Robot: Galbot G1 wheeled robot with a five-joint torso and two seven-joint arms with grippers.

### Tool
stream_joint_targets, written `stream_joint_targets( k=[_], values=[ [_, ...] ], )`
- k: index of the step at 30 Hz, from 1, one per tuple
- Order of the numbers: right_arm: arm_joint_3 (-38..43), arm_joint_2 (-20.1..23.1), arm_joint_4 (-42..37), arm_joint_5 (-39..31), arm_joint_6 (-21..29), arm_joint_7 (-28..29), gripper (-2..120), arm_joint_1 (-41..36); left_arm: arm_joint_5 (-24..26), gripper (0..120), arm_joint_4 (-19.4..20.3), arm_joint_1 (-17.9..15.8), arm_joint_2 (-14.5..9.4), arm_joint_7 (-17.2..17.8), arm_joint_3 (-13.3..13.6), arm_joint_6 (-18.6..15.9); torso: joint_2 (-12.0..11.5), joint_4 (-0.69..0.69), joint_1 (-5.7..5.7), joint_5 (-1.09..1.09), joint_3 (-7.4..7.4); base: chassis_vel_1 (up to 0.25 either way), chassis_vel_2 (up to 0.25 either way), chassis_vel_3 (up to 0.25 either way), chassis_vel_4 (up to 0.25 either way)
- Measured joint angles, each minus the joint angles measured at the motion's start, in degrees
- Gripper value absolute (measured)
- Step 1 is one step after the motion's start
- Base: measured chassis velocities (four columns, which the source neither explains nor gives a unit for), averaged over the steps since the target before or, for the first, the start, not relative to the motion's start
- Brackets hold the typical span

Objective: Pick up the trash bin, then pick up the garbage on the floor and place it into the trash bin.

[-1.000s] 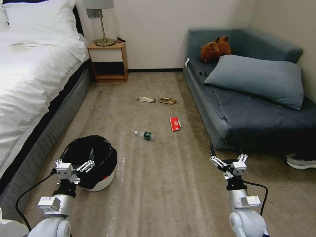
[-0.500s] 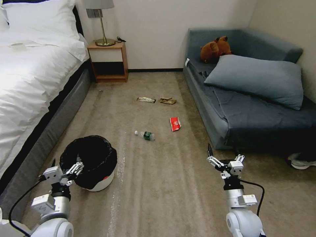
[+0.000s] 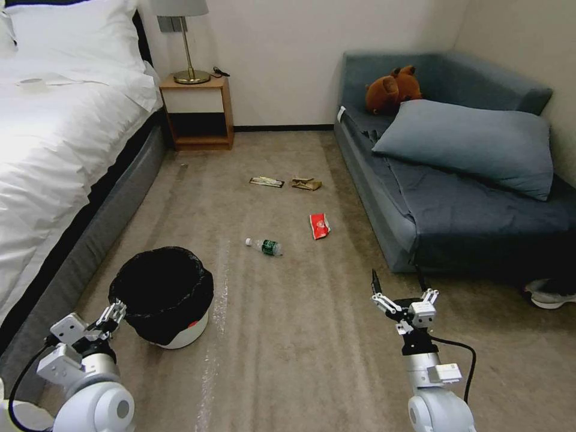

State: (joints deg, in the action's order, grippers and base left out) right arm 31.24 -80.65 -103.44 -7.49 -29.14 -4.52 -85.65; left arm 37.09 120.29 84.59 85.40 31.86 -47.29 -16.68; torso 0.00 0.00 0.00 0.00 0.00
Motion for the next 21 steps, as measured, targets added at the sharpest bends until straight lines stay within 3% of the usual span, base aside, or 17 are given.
stream_joint_targets(
  k=[6, 10, 12, 15, 21],
  values=[
    [0.0, 0.4, -0.2, -0.1, -0.1, -0.2, 100, -0.2, 7.4, 99, -0.7, -4.2, -0.6, 5.8, 0.5, -5.4, 0.0, 0.00, 0.00, 0.00, 0.00, 0.000, 0.000, 0.000, 0.000],
    [0.3, 0.5, -0.3, -0.2, -0.3, -0.5, 100, -0.5, 9.0, 99, -1.8, -5.5, -1.0, 6.8, 0.9, -7.9, 0.0, 0.00, 0.00, 0.00, 0.00, 0.000, 0.000, 0.000, 0.000],
    [0.6, 0.7, -0.3, -0.2, -0.6, -1.0, 100, -0.9, 11.4, 99, -2.5, -6.7, -1.0, 9.1, 1.4, -10.2, 0.0, 0.00, 0.00, 0.00, 0.00, 0.000, 0.000, 0.000, 0.000],
    [1.1, 0.6, -0.1, -0.2, -1.3, -1.6, 100, -1.1, 13.2, 100, -3.3, -7.7, -0.7, 11.1, 1.5, -11.9, 0.0, 0.00, 0.00, 0.00, 0.00, 0.000, 0.000, 0.000, 0.000],
    [1.6, 0.2, 0.4, -0.1, -2.6, -3.1, 100, -2.2, 13.4, 100, -6.3, -9.9, -0.4, 12.1, 0.8, -12.1, 0.0, 0.00, 0.00, 0.00, 0.00, 0.000, 0.000, 0.000, 0.000]
  ],
)
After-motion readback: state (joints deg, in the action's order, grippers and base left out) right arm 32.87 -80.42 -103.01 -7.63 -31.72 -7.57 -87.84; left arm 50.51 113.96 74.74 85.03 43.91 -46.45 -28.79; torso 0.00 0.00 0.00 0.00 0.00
